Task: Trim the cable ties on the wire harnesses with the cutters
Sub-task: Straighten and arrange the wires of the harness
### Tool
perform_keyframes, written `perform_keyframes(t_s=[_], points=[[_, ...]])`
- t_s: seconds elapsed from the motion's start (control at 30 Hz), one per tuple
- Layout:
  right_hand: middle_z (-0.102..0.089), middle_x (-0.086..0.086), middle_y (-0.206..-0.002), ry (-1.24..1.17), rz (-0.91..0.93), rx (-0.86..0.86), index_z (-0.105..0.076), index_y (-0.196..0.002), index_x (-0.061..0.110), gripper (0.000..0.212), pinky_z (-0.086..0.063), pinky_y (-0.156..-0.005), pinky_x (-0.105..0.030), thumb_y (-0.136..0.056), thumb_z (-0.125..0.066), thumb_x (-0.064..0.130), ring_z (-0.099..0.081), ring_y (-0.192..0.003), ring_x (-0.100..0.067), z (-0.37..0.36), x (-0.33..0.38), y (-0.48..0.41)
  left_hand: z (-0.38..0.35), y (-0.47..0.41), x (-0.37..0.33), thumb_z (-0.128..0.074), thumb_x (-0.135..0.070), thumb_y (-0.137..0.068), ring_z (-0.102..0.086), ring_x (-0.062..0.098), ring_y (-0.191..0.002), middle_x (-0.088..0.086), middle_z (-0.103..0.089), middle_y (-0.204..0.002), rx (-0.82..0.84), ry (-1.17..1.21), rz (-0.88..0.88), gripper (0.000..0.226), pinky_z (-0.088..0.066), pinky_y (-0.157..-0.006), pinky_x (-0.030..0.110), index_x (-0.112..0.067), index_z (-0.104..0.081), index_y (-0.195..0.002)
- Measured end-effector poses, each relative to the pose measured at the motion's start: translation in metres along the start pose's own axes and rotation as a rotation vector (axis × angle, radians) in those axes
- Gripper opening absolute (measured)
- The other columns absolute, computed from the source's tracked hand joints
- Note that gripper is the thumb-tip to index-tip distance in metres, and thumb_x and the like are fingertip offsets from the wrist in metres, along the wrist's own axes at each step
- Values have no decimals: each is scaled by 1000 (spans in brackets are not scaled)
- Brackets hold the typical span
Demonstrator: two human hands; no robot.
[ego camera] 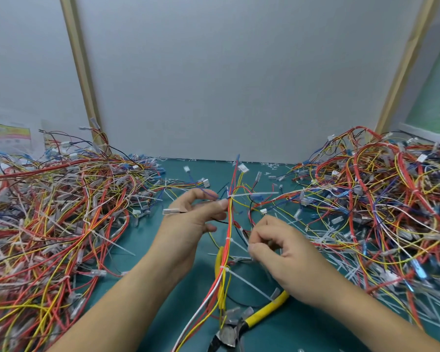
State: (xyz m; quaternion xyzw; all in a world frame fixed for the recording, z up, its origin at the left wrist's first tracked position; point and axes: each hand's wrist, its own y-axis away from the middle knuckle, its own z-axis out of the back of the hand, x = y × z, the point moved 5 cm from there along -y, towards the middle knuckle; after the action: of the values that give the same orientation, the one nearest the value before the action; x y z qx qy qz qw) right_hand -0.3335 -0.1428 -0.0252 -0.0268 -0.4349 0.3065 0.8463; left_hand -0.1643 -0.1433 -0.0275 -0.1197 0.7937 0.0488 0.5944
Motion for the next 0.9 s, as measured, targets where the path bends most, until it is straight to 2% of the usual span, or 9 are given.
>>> perform_keyframes(t_s=[0.07, 0.13, 0.2, 0.27, 0.37, 0.53, 0.73, 0.8, 0.9], points=[[-56, 2, -85, -22, 14, -151, -62, -67, 19, 22, -44, -70, -23, -88, -63, 13, -55, -78, -13, 11, 3, -1, 0, 2, -9, -71, 1, -82, -63, 14, -69, 8, -71, -79, -29, -44, -149, 22, -42, -60, 22, -16, -57, -86], [-57, 0, -89, -95, 37, -412, -64, -73, 21, 18, -43, -72, -17, -91, -62, 18, -56, -82, -10, 32, 4, 0, 0, 5, -17, -70, 6, -81, -62, 14, -70, 8, -68, -76, -25, -73, -282, 25, -46, -63, 17, -16, -56, -81], [-52, 1, -93, -84, 104, -621, -60, -79, 22, 11, -42, -76, -18, -90, -57, 22, -53, -85, -8, 51, 8, 4, -4, 10, -22, -72, 5, -81, -60, 17, -71, 13, -66, -74, 9, -120, -399, 24, -47, -68, 19, -13, -57, -80], [-47, 0, -98, 36, 209, -687, -61, -86, 21, 7, -42, -81, -20, -89, -55, 23, -51, -92, -9, 60, 17, 7, -12, 16, -24, -71, -5, -80, -58, 15, -68, 10, -67, -74, 47, -264, -512, 17, -45, -66, 23, -17, -58, -79], [-48, 1, -101, 234, 336, -582, -69, -92, 18, 18, -40, -89, -24, -91, -54, 28, -51, -101, -16, 50, 27, 6, -20, 22, -22, -68, -14, -81, -58, 14, -66, -7, -65, -71, 56, -499, -607, 14, -42, -62, 27, -23, -58, -78], [-60, 13, -95, 235, 214, -343, -72, -93, 26, 9, -48, -79, -29, -91, -67, 20, -59, -91, -10, 33, 14, 0, -20, 28, -25, -66, -14, -82, -56, 7, -70, -11, -65, -76, 33, -551, -671, 16, -40, -65, 17, -26, -57, -78], [-62, 11, -81, 170, 179, -348, -60, -87, 31, 11, -51, -65, -37, -93, -55, 39, -62, -75, -13, 31, 10, 2, -23, 33, -27, -67, -13, -82, -57, 8, -73, -10, -66, -80, 47, -596, -727, 17, -42, -67, 20, -27, -58, -80], [-63, 13, -84, 139, 175, -357, -56, -93, 34, 8, -50, -63, -34, -94, -52, 41, -64, -73, -12, 32, 11, 3, -23, 34, -28, -67, -12, -83, -57, 9, -74, -11, -66, -79, 46, -599, -735, 18, -43, -67, 22, -28, -58, -80], [-66, 12, -83, 114, 164, -325, -63, -101, 35, 11, -52, -65, -35, -97, -52, 38, -66, -71, -11, 31, 10, 2, -24, 33, -27, -66, -15, -83, -60, 8, -73, -15, -67, -77, 60, -577, -713, 14, -42, -66, 20, -28, -62, -83]])
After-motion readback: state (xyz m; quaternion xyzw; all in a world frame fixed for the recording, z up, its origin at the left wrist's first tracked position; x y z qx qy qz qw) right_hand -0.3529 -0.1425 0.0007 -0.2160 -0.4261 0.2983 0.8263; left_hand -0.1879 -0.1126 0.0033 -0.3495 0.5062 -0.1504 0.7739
